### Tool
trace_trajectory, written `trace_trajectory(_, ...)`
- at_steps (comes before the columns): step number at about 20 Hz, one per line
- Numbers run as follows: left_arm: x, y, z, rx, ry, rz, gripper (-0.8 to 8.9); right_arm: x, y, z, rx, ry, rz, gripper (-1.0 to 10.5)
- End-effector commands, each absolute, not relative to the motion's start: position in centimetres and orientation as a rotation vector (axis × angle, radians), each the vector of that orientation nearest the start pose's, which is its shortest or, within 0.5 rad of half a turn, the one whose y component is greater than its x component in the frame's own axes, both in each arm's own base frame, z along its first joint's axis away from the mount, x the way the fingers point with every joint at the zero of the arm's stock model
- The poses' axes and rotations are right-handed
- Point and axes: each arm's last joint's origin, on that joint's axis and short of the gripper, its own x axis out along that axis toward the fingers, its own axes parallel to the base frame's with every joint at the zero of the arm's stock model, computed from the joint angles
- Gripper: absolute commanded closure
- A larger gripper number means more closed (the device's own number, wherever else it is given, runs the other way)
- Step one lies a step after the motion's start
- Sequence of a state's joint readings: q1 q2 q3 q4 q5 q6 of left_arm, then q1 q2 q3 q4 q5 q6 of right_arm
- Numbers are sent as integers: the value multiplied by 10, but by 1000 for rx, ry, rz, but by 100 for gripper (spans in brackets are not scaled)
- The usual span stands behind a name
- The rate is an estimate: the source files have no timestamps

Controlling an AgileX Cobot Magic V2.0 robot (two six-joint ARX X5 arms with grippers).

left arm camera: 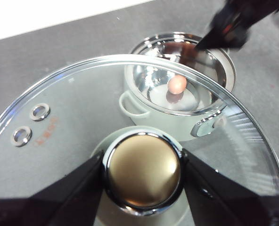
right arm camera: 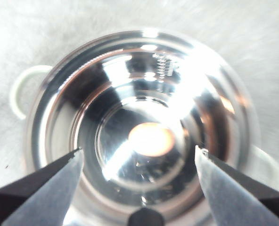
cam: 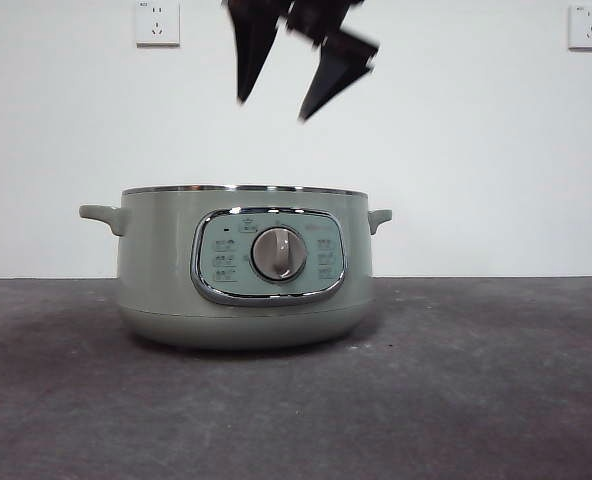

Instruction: Pick up the egg,open the lid,put the egg in the pot,close the lid

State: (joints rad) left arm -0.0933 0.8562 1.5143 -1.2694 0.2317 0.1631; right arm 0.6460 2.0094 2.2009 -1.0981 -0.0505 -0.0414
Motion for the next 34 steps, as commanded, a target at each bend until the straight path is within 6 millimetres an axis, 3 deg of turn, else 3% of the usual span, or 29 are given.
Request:
trace_trajectory(1,86,-16,453,116,506,-385,822,320,243,390,-317,871,638,630)
trace_trajectory(4,100,-19,452,120,517,-401,822,294,223,409,-362,922,642,718)
trace_trajectory(8,126,-26,451,99,523,-496,822,262,201,436,-363,913,698,961)
trace_trajectory(14,166,-42,442,95,555,-588,822,210,164,484,-262,765,773,959)
trace_trajectory(18,193,-65,436,121,544,-672,822,169,133,498,-225,702,771,959)
trace_trajectory(21,214,-85,428,145,533,-712,822,139,110,493,-207,700,766,959)
trace_trajectory(26,254,-119,407,188,527,-715,822,89,72,461,-161,736,743,959)
trace_trajectory(34,308,-157,367,205,518,-737,822,34,31,411,-53,751,701,959)
